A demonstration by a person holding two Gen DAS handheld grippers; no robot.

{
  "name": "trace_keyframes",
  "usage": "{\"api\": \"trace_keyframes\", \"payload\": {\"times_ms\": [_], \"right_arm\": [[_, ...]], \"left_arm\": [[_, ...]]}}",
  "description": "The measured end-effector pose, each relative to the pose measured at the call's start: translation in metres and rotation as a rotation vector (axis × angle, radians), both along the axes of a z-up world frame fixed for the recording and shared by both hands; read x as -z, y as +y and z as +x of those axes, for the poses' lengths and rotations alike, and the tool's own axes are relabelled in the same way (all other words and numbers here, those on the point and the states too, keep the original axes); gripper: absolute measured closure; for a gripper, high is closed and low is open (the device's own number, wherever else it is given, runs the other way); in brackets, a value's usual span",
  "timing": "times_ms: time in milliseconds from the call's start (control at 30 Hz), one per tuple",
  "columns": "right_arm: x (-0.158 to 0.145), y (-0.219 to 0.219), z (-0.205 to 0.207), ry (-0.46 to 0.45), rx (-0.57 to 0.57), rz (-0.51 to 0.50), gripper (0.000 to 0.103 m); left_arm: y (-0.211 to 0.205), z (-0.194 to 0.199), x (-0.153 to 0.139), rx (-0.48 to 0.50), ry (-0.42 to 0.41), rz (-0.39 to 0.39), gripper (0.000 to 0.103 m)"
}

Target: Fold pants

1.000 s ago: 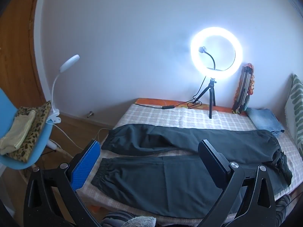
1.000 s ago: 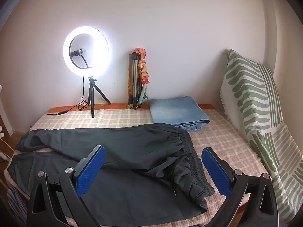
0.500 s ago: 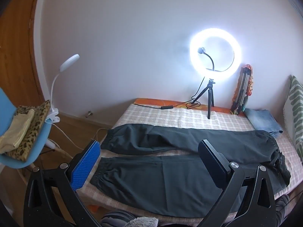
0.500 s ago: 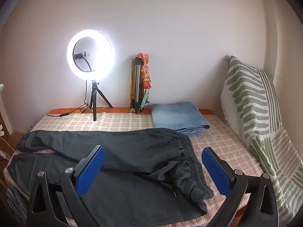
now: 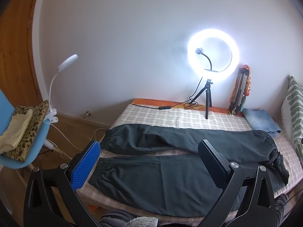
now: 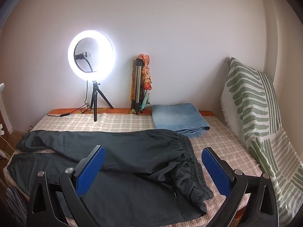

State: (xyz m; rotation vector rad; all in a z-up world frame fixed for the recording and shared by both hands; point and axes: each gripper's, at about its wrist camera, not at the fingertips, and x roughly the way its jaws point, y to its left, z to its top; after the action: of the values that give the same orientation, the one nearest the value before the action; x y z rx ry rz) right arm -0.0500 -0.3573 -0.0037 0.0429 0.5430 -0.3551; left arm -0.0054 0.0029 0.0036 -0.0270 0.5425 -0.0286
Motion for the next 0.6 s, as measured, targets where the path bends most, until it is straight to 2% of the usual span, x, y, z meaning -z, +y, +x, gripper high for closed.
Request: {"api": "trace_keyframes", "payload": {"times_ms": [600], "right_arm": [[-0.0015,0.0018,0.0013,0.002,-0.007,-0.004,0.000]], "left_arm": [[0.0040,-0.0032,-0.0008,-0.001,-0.004,-0.011,0.000]]}}
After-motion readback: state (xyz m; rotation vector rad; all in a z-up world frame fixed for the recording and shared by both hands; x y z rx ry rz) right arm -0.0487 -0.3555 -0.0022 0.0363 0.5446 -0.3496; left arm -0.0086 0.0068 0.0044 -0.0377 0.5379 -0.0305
